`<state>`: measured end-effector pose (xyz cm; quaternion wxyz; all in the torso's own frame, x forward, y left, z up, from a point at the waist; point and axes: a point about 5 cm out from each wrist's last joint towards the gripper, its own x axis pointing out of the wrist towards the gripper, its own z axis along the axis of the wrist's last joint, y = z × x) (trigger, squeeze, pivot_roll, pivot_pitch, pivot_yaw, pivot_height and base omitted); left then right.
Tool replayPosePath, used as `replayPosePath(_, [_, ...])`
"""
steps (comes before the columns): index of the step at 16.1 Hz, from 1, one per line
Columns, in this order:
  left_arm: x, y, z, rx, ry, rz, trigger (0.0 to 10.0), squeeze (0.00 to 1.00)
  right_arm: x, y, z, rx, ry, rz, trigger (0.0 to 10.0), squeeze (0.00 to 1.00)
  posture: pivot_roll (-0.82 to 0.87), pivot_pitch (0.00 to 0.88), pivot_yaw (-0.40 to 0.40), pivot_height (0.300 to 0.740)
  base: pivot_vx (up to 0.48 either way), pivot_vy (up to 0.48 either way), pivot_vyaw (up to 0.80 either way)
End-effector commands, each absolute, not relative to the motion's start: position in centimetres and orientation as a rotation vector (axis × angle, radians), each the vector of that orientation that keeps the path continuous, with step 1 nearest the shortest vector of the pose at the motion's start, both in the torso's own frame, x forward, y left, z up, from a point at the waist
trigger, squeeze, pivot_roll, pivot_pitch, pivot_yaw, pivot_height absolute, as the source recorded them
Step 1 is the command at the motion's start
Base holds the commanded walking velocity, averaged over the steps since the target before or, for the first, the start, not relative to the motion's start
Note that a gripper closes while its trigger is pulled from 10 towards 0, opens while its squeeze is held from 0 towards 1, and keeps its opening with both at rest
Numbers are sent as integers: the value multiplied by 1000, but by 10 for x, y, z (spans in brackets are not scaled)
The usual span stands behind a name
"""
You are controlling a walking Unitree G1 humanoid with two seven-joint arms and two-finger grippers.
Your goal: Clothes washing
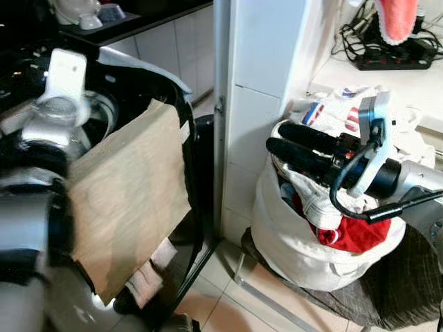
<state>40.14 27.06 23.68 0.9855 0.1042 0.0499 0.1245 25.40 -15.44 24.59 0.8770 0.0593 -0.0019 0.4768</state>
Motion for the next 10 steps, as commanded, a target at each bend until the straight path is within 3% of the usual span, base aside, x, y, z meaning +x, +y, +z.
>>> replayPosePath(1, [402, 254, 261, 65, -104, 171, 10000, 0, 254, -156, 253, 118, -46, 954, 10000, 0, -34, 0, 51, 740, 0, 0, 0])
replayPosePath(3, [378, 223, 262, -125, -297, -4, 10000, 0, 260, -158, 257, 144, -96, 842, 10000, 0, -25, 0, 43, 740, 0, 0, 0])
replayPosePath(6, [341, 209, 240, -126, -328, -115, 10000, 0, 267, -163, 257, 60, -128, 637, 10000, 0, -29, 0, 58, 740, 0, 0, 0])
replayPosePath(7, [322, 207, 234, -108, -326, -143, 10000, 0, 270, -170, 254, 23, -129, 509, 10000, 0, -26, 0, 64, 740, 0, 0, 0])
replayPosePath(10, [294, 203, 217, -62, -134, -118, 10000, 0, 266, -182, 244, -4, -112, 374, 10000, 0, -29, 0, 73, 740, 0, 0, 0])
